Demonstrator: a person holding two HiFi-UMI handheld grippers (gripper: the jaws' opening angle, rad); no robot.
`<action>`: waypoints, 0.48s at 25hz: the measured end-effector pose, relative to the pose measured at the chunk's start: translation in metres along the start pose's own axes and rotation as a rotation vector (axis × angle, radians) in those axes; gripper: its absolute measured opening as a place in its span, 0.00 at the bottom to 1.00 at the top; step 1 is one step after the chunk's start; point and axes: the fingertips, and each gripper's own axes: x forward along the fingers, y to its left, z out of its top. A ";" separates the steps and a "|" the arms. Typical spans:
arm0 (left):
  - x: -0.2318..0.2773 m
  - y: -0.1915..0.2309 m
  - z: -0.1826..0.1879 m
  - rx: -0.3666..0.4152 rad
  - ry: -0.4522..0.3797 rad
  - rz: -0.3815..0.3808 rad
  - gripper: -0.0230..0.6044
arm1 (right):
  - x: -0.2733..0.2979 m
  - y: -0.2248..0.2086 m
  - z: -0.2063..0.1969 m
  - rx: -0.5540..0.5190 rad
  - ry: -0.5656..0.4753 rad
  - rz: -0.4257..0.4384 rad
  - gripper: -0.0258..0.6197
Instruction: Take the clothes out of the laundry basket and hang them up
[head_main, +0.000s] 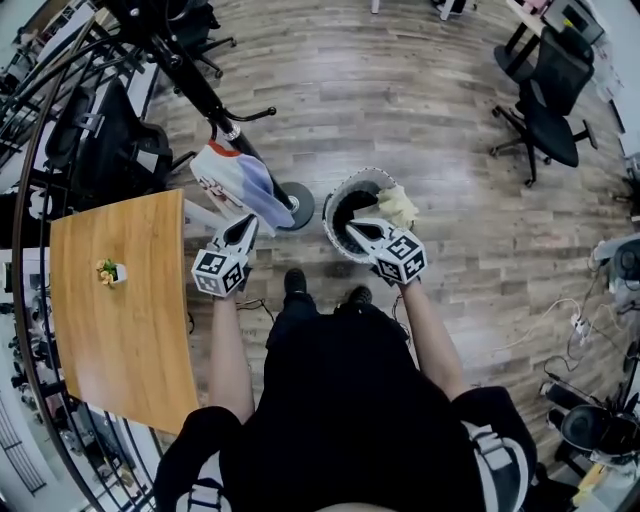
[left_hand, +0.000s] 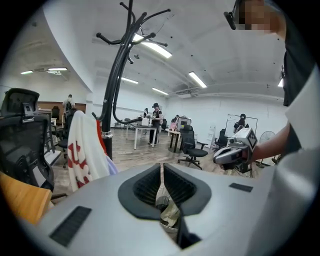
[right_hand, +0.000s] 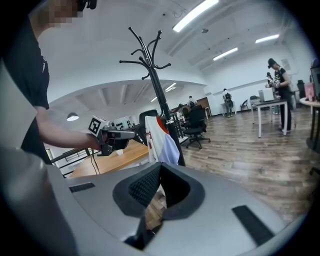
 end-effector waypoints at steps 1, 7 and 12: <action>0.003 -0.010 -0.003 -0.003 0.001 -0.003 0.10 | -0.009 -0.003 -0.004 0.000 0.003 -0.003 0.05; 0.023 -0.061 -0.017 -0.007 0.016 -0.034 0.10 | -0.066 -0.029 -0.024 0.031 -0.012 -0.060 0.05; 0.037 -0.085 -0.017 0.007 0.026 -0.066 0.10 | -0.099 -0.045 -0.036 0.068 -0.041 -0.120 0.05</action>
